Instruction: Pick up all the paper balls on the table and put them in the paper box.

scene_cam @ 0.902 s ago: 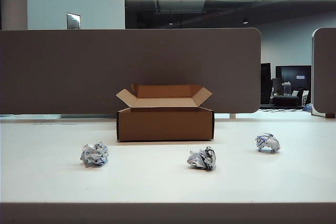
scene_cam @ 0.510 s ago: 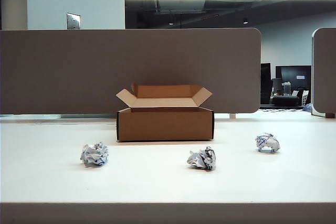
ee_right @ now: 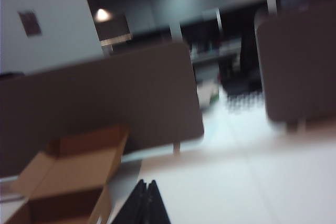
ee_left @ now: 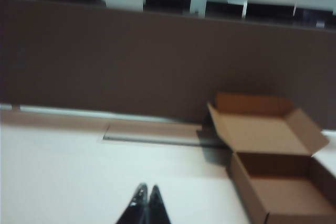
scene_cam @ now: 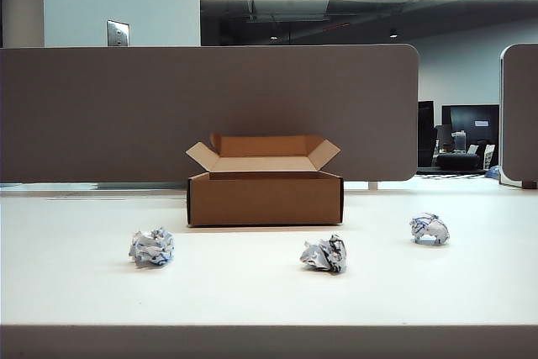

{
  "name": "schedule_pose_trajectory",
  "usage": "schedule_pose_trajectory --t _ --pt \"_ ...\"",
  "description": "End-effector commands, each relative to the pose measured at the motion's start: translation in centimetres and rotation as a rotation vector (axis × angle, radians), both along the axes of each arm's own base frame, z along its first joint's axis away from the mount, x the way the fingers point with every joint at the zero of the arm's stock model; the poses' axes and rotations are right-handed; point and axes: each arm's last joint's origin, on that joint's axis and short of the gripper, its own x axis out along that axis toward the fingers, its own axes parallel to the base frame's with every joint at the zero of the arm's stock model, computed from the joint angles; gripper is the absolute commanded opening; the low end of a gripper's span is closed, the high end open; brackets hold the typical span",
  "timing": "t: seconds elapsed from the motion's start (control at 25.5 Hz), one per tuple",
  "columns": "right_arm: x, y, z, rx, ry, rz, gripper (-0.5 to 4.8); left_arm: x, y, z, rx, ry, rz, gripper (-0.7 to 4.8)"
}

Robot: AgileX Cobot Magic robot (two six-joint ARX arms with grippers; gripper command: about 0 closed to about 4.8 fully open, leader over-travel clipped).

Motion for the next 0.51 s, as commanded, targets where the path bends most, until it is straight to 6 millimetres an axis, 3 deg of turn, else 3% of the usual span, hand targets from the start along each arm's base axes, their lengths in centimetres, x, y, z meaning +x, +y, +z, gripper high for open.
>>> schedule_pose_trajectory --t 0.04,0.16,0.27,0.43,0.51 --pt "0.1 0.0 3.3 -0.115 0.012 -0.028 -0.03 0.7 -0.2 2.8 0.003 0.010 -0.073 -0.05" --pt "2.6 -0.2 7.5 -0.115 0.093 -0.005 -0.03 2.9 -0.4 5.9 0.009 0.064 -0.139 -0.05" --pt "4.9 -0.2 9.1 -0.135 0.151 0.044 -0.03 4.8 -0.4 6.8 0.006 0.110 -0.160 -0.05" --pt "8.9 0.4 10.1 -0.158 0.331 0.125 -0.03 8.9 -0.8 6.1 -0.045 0.173 -0.302 -0.05" --pt "11.7 1.6 9.4 -0.291 0.465 0.211 -0.03 10.8 -1.6 5.0 -0.031 0.243 -0.396 -0.05"
